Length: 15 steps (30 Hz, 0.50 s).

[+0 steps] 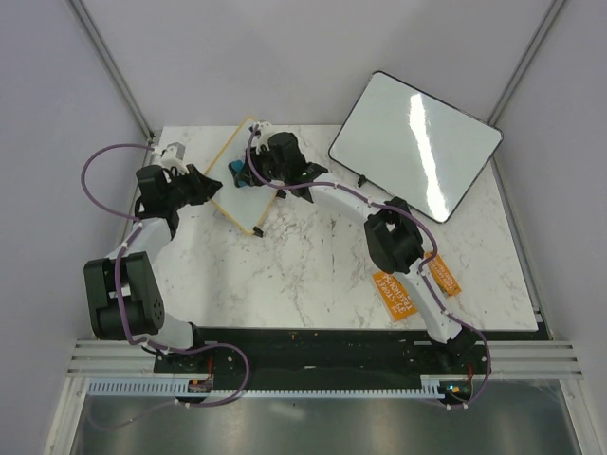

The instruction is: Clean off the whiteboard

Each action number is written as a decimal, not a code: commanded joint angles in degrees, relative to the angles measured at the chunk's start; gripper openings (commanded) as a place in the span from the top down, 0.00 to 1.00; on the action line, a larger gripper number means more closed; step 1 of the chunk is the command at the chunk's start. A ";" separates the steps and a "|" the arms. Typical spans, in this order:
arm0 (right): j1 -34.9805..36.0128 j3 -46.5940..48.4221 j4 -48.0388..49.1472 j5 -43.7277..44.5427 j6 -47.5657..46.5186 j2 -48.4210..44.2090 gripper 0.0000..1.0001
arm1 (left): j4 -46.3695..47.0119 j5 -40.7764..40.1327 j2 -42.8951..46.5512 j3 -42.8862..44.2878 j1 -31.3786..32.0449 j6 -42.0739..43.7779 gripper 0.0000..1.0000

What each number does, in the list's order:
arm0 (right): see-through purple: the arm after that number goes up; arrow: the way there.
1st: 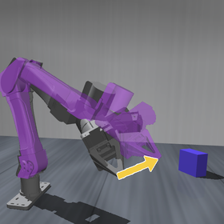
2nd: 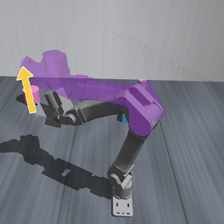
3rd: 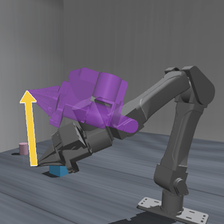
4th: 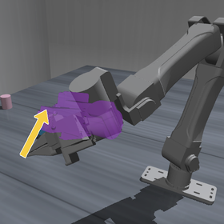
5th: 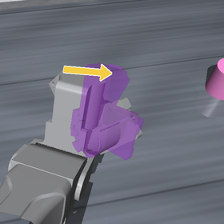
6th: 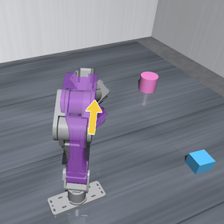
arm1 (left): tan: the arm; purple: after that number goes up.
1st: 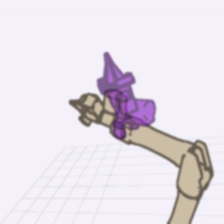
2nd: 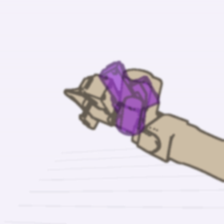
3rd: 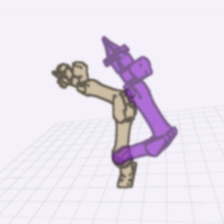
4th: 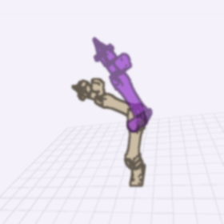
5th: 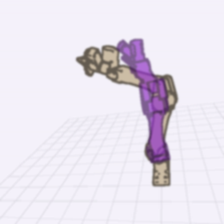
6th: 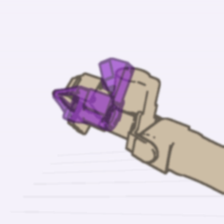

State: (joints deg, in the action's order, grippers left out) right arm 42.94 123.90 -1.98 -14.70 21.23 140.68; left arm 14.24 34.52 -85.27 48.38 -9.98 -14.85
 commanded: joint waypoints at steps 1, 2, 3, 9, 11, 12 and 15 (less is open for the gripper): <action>-0.75 2.23 11.29 1.16 5.92 3.11 1.00 | -4.92 -1.39 1.16 -0.57 2.07 8.96 0.98; -1.19 2.40 11.64 1.16 6.62 3.37 1.00 | -4.84 -1.48 1.34 -0.57 2.15 8.96 0.98; -1.36 2.75 11.65 1.95 6.89 3.54 1.00 | -4.92 -1.48 1.25 -0.57 2.07 8.96 0.98; -4.00 5.11 9.11 7.13 12.23 6.09 1.00 | -4.92 -1.30 1.34 -0.31 2.59 8.96 0.98; -5.05 7.49 6.57 7.14 13.57 8.72 1.00 | -4.92 -1.30 1.34 -0.39 2.77 8.88 0.98; -5.32 9.24 5.68 7.66 13.92 9.43 1.00 | -5.01 -1.39 1.34 -0.31 3.03 8.96 0.98; -6.37 9.00 5.06 8.72 15.41 10.40 1.00 | -5.10 -1.83 1.78 -0.39 3.12 9.14 0.98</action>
State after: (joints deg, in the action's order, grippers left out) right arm 38.54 131.22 5.23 -11.53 33.45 147.20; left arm 14.22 33.36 -84.68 48.38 -8.38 -14.41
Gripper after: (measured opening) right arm 0.316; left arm 0.240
